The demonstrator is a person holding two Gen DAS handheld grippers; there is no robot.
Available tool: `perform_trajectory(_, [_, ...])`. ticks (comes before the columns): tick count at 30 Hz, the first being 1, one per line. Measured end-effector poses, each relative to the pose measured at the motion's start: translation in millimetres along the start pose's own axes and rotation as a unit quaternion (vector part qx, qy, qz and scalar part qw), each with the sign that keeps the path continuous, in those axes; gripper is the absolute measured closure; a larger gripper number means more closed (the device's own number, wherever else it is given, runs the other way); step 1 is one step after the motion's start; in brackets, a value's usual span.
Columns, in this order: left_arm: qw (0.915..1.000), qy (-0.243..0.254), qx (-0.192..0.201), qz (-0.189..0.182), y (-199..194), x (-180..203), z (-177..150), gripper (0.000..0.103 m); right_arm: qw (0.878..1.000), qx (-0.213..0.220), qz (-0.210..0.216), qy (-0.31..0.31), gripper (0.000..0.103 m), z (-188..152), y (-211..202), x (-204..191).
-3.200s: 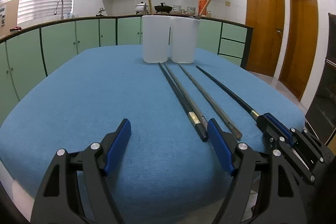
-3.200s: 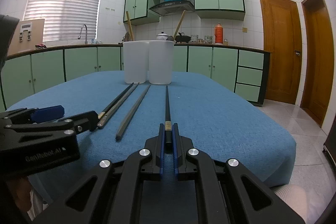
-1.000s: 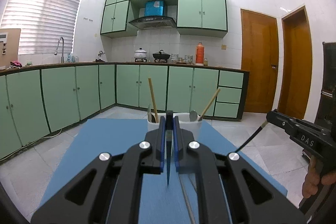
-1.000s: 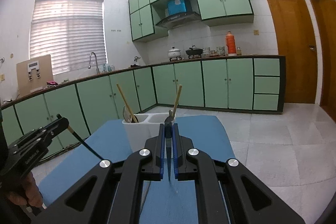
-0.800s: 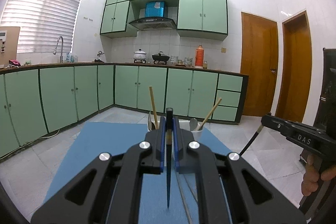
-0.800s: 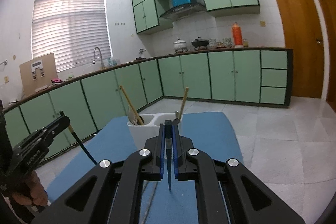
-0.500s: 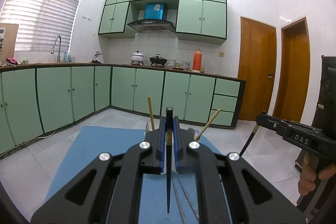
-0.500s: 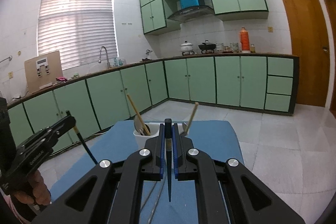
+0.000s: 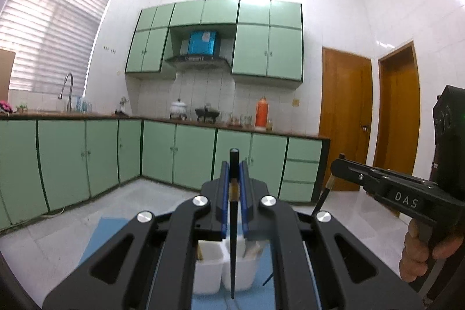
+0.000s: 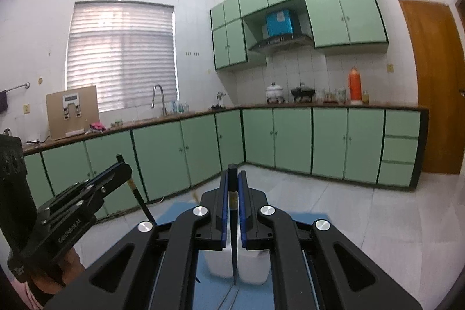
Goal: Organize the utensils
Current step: 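Lift both dark chopsticks and carry them over the white holder, then lower both chopsticks into the holder and open both grippers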
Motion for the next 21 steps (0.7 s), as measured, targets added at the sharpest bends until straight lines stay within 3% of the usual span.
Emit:
perform_trajectory(4, [0.9994,0.0,0.033,0.01,19.8,2.4,24.3,0.097,1.0,0.022,-0.016,-0.006,0.096,29.6,15.8,6.7])
perform_trajectory(9, [0.9982,0.0,0.053,0.029,55.6,-0.7,35.4,0.097,0.999,0.023,-0.03,0.0,0.096,39.0,50.9,17.8])
perform_trajectory(21, [0.9983,0.0,-0.008,0.057,136.3,-28.3,-27.2,0.097,0.998,-0.037,-0.042,0.035,0.096,-24.1,139.1,50.8])
Point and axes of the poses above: each gripper's, at about its wrist camera, not at the fingertips, and y roughly the way its jaws point, x to its right, z to its top, the point moved 8 cm from there along y, roughly the way its jaws point, and after that the axes turned 1 degree about z, right-handed, at the moved point
